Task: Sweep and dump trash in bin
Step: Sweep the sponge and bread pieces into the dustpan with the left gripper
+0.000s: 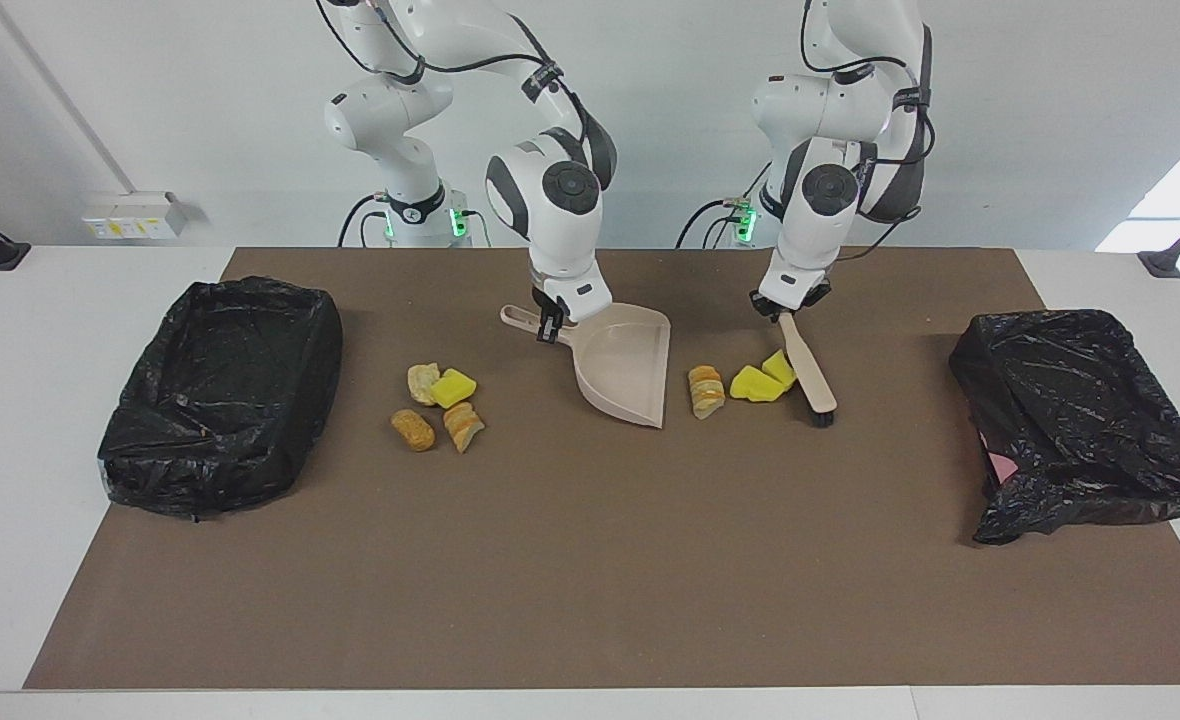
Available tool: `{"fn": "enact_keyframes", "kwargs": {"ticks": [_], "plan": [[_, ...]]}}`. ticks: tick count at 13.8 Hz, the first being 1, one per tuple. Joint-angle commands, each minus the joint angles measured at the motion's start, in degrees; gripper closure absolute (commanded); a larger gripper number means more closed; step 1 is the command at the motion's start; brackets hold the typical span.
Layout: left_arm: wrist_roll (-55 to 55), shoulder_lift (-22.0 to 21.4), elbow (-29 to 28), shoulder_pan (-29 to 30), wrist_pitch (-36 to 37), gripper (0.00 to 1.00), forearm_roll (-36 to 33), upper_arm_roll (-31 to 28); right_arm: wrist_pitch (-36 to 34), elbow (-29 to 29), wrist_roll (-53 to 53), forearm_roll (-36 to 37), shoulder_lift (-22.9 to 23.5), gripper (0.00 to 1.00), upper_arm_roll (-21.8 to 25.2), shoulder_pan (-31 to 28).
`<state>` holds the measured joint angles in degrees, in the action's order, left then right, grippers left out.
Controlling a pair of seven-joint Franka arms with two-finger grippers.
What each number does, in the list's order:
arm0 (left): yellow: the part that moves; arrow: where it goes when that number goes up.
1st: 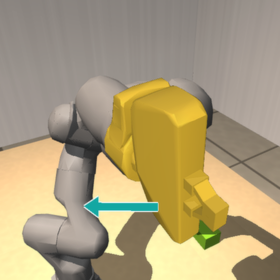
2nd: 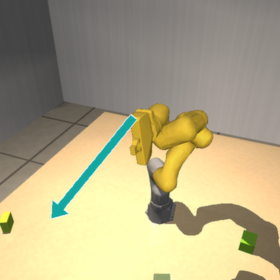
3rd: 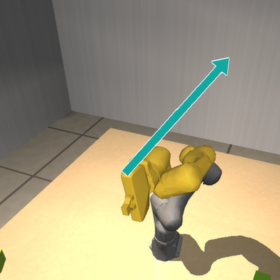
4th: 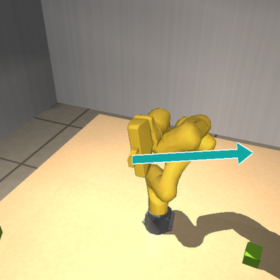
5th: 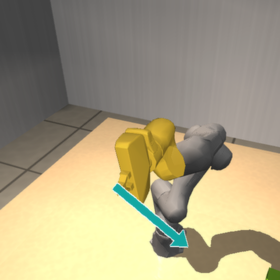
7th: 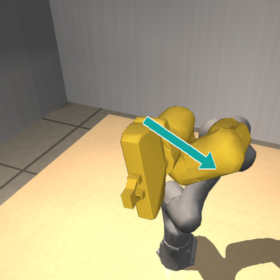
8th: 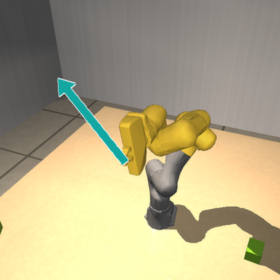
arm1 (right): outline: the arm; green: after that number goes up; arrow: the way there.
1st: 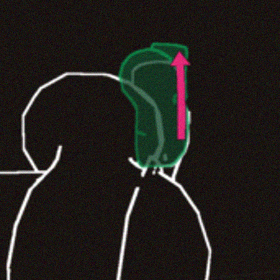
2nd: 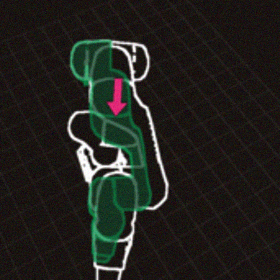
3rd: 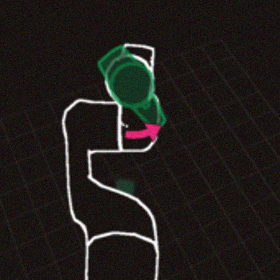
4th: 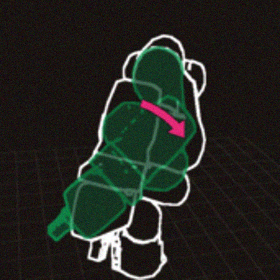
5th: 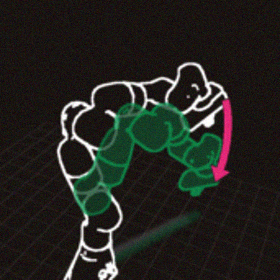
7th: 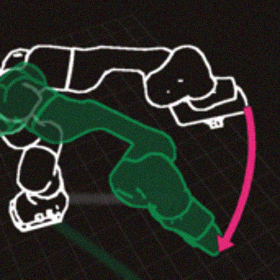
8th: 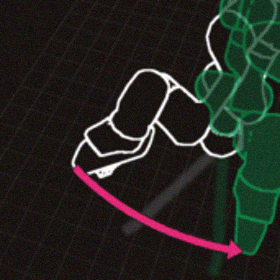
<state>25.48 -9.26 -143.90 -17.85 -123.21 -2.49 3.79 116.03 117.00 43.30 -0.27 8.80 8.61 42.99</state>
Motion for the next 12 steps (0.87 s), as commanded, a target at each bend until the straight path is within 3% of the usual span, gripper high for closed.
{"fn": "enact_keyframes", "kwargs": {"ticks": [1,6,8,12], "plan": [[-7.61,2.93,3.01,-1.83,0.34,1.0,0.47,-0.62,0.95,0.42,-1.82,1.59,-0.36,1.0,-0.17,-0.1],[-22.39,2.41,2.92,-5.26,1.12,1.0,0.56,-0.45,0.95,0.42,-1.91,1.59,-0.45,1.0,-0.17,-0.01],[-22.94,2.05,2.92,-10.08,1.83,1.0,1.17,-0.45,0.95,0.42,-1.91,1.59,-0.45,1.0,-0.17,-0.01],[-22.24,1.26,2.92,-17.82,0.95,1.0,12.13,-0.45,0.86,0.42,-2.61,1.59,-0.45,1.0,-0.17,-0.01]]}}
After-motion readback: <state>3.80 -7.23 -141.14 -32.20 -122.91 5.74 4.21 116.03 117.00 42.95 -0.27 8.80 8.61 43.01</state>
